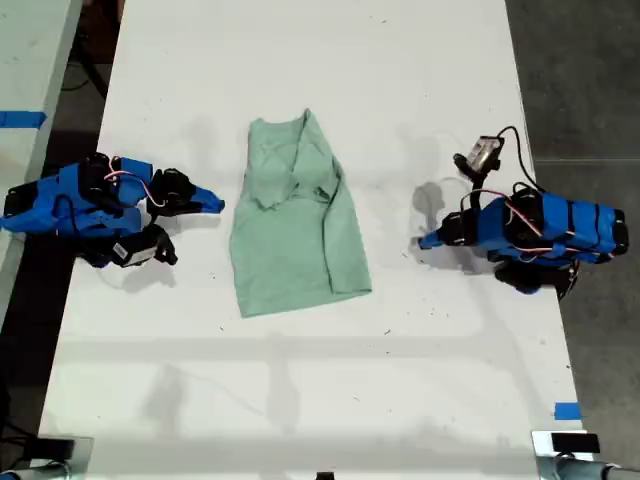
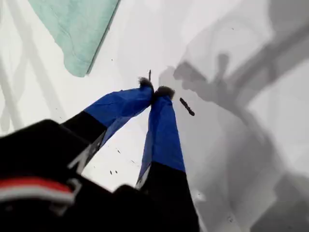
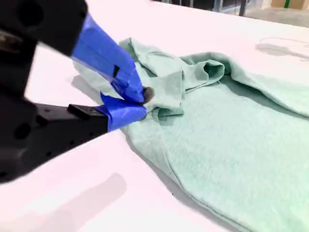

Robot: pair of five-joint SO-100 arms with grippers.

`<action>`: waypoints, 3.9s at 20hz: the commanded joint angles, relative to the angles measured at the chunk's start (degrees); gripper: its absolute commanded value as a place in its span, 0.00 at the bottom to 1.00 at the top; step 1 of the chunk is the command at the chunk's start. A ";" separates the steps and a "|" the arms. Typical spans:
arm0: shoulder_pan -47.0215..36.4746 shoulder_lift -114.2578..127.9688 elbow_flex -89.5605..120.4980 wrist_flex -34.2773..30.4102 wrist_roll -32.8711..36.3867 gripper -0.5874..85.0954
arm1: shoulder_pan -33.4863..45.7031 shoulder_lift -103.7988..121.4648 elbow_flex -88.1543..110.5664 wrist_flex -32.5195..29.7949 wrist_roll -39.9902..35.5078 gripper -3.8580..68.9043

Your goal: Fold t shirt

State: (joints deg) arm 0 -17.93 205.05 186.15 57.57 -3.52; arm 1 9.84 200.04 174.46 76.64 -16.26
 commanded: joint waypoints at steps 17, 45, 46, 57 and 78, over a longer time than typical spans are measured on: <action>17.14 -92.46 -59.41 -1.58 -21.27 0.30 | -1.41 0.62 3.43 0.26 0.26 0.09; 5.80 -92.64 -77.08 22.68 -13.97 0.00 | -1.58 0.62 3.43 0.26 0.18 0.09; 6.77 -95.45 -81.56 22.59 -13.27 0.00 | -1.58 0.62 3.43 0.26 0.18 0.09; 13.18 -127.18 -113.64 14.68 0.26 0.25 | -1.76 0.62 3.43 0.26 -0.09 0.09; 4.48 -56.60 -40.96 10.46 -9.05 0.23 | -1.67 0.62 3.43 0.26 -0.18 0.09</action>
State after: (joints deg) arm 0 -12.83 141.94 139.31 72.51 -11.78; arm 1 8.53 200.04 174.46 76.64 -15.91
